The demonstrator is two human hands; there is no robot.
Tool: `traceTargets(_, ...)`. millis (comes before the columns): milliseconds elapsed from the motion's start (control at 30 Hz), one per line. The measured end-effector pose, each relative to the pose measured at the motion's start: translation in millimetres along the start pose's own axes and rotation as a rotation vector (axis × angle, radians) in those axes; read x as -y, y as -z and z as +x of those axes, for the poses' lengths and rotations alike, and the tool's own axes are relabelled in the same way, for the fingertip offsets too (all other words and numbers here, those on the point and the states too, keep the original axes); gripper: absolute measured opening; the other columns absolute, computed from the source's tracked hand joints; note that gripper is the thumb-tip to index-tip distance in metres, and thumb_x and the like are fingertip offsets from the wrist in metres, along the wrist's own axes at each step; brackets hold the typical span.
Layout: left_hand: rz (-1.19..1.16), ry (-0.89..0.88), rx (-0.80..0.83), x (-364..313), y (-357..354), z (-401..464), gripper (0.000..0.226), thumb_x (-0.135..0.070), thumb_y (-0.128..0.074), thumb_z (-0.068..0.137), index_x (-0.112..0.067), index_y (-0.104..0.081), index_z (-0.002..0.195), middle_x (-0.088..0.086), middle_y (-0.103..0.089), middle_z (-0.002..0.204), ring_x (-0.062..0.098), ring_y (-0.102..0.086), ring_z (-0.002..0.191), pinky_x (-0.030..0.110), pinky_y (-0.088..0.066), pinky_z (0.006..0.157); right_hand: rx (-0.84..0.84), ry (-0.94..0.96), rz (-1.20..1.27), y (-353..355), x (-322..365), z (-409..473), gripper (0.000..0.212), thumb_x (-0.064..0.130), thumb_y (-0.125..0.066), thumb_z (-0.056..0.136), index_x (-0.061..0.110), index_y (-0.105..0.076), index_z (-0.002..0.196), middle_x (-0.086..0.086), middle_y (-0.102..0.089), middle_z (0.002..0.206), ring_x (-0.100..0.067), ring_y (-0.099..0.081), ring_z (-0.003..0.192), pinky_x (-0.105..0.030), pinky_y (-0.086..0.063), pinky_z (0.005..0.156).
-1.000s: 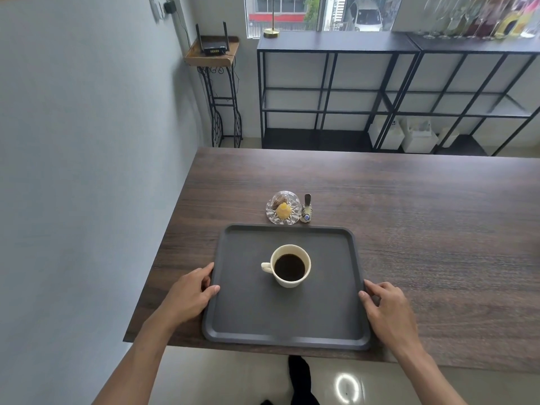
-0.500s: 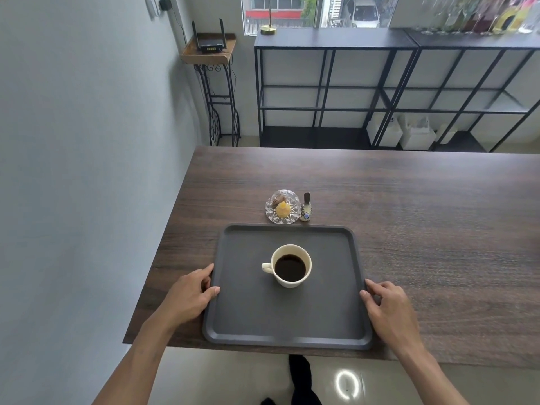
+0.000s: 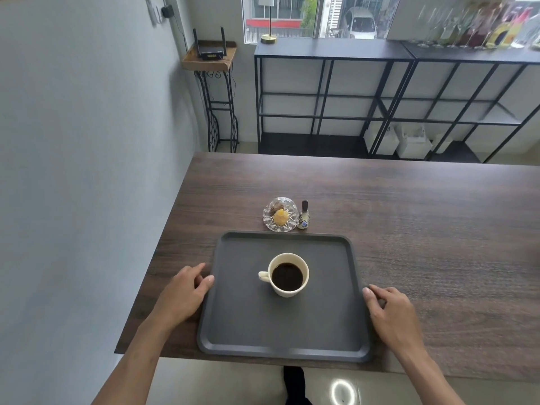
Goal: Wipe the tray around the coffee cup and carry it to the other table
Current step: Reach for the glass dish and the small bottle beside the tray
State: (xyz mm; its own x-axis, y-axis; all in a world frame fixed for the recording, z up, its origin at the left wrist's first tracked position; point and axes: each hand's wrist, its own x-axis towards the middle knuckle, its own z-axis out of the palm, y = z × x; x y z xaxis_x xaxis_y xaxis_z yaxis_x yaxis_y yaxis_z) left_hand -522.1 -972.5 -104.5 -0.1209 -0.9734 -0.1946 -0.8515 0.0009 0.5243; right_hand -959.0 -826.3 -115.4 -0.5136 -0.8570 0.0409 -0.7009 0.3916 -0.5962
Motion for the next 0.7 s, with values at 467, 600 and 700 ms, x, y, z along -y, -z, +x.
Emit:
traceTargets(467, -0.051, -0.135, -0.073, -92.7, 4.1, 86.8, 0.063, -0.057, -0.063, 0.093, -0.02, -0.054, 0.144, -0.001, -0.059, 0.119, 0.021, -0.057, 0.113, 0.045, -0.051, 0.099, 0.05, 0.043, 0.103, 7.3, 62.9, 98.9, 0.025, 0.039, -0.063, 0.101, 0.024, -0.082, 0.096, 0.003, -0.07, 0.084, -0.022, -0.065, 0.083, -0.04, -0.052, 0.078)
traceTargets(600, 0.026, -0.188, -0.023, -130.9, 0.3, 114.1, 0.083, -0.071, -0.061, 0.087, -0.02, -0.045, 0.15, 0.004, -0.053, 0.135, 0.025, -0.047, 0.127, 0.049, -0.047, 0.105, 0.142, 0.003, 0.17, -1.7, 94.4, 136.9, 0.031, 0.046, -0.064, 0.099, 0.021, -0.082, 0.097, 0.008, -0.075, 0.084, -0.019, -0.07, 0.089, -0.037, -0.053, 0.081)
traceTargets(700, 0.155, -0.182, 0.043, -154.4, -8.2, 132.5, 0.103, -0.084, -0.058, 0.078, -0.022, -0.033, 0.156, 0.007, -0.044, 0.147, 0.029, -0.041, 0.135, 0.053, -0.042, 0.108, 0.236, 0.003, 0.172, -14.4, 112.5, 158.4, 0.038, 0.053, -0.062, 0.097, 0.021, -0.082, 0.106, 0.007, -0.079, 0.096, -0.014, -0.07, 0.094, -0.035, -0.053, 0.085)
